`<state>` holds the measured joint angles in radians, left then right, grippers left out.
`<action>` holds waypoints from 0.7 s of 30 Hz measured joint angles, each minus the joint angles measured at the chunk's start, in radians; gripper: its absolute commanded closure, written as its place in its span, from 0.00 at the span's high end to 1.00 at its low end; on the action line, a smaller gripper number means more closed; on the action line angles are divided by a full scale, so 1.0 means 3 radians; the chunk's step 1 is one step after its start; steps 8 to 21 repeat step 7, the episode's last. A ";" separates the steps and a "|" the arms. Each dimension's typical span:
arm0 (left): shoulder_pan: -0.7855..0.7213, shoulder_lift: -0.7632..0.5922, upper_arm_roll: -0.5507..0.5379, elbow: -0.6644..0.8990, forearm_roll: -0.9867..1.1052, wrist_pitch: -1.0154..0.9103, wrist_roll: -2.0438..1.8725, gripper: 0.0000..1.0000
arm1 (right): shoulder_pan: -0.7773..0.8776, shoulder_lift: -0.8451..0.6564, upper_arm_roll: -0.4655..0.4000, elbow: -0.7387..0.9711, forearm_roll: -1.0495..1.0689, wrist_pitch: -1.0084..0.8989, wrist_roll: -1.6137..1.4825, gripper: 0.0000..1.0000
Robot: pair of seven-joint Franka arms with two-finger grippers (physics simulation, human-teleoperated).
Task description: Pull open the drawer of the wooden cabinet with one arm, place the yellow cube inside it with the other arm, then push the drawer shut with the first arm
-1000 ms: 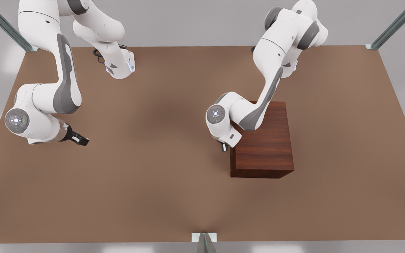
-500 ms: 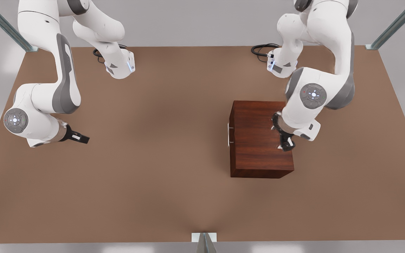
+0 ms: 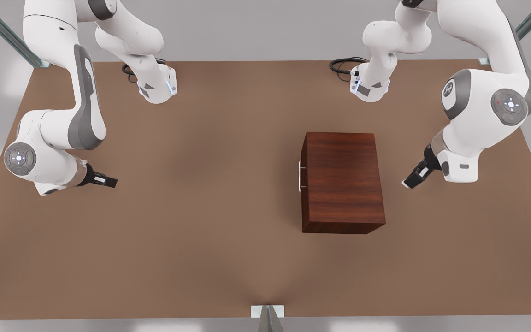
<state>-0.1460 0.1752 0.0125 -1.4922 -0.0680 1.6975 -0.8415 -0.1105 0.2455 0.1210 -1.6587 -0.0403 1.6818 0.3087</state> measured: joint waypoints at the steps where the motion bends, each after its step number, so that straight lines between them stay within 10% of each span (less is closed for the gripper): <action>1: -0.0001 -0.0001 0.0000 0.0001 0.0002 -0.0012 0.0168 1.00 | 0.0000 0.0001 0.0000 0.0000 0.0000 0.0000 -0.0009 1.00; 21: -0.0004 -0.0005 -0.0002 0.0004 0.0005 -0.0053 0.1002 1.00 | 0.0000 0.0000 0.0000 0.0000 0.0000 -0.0001 -0.0052 1.00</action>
